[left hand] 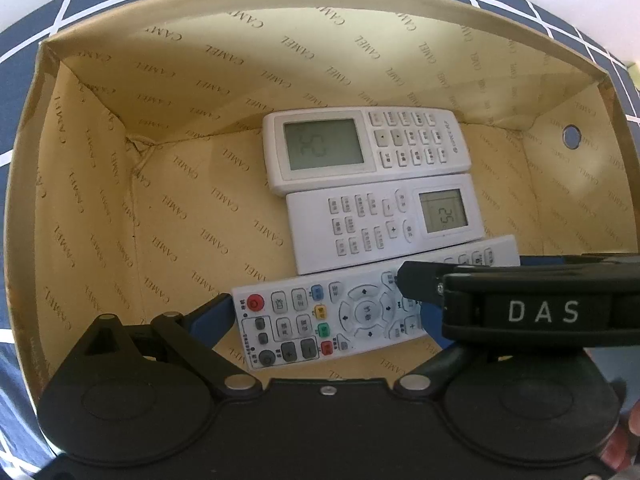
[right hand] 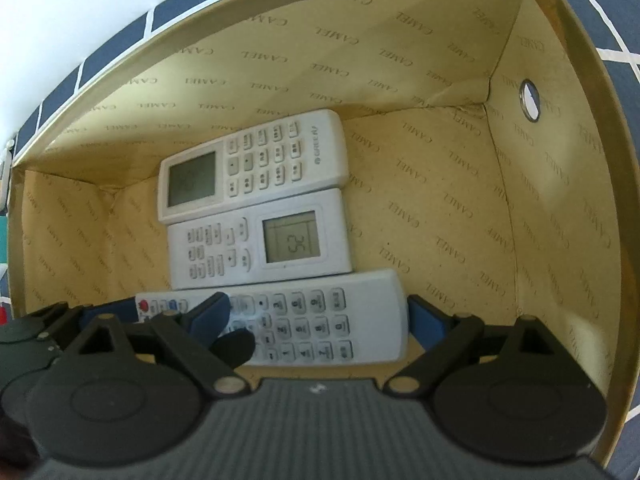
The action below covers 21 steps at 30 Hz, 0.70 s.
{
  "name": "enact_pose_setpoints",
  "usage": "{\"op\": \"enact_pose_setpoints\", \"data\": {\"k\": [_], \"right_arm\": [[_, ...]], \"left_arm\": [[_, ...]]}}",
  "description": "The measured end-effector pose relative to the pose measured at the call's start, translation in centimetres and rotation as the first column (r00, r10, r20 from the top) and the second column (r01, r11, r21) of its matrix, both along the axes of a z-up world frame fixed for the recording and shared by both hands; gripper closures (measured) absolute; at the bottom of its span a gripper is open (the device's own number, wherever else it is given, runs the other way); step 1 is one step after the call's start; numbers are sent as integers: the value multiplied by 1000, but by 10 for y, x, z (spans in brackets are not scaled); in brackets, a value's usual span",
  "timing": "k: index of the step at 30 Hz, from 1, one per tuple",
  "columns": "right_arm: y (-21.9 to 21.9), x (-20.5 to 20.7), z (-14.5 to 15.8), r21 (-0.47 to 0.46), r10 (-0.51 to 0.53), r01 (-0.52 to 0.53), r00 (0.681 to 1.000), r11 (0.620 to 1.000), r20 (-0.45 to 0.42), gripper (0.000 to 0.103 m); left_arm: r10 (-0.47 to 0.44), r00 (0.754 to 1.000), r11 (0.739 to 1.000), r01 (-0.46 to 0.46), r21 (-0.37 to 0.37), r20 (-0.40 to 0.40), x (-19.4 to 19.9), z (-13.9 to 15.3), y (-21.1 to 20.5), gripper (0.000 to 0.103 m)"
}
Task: Organize objects
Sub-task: 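Lower the TV remote beside the other two remotes in the box, then open the right gripper and raise it out of the box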
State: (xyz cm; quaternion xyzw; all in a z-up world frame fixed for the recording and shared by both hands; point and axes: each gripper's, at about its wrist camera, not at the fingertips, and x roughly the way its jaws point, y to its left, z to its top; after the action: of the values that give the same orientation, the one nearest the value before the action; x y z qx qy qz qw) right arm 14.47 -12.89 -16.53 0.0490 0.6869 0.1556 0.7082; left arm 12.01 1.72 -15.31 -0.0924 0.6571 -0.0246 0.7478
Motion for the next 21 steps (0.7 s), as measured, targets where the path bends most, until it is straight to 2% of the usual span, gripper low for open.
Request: {"op": "enact_pose_setpoints", "data": {"k": [10,21], "right_arm": [[1,-7,11,8,2,-2,1000,1000,18,9],[-10,-19,55,62,31,-36,997,997,75,8]], "left_arm": [[39,999,999,-40,17,27,-12,16,5,2],[90,991,994,-95,45,98,-39,62,-12,0]]}}
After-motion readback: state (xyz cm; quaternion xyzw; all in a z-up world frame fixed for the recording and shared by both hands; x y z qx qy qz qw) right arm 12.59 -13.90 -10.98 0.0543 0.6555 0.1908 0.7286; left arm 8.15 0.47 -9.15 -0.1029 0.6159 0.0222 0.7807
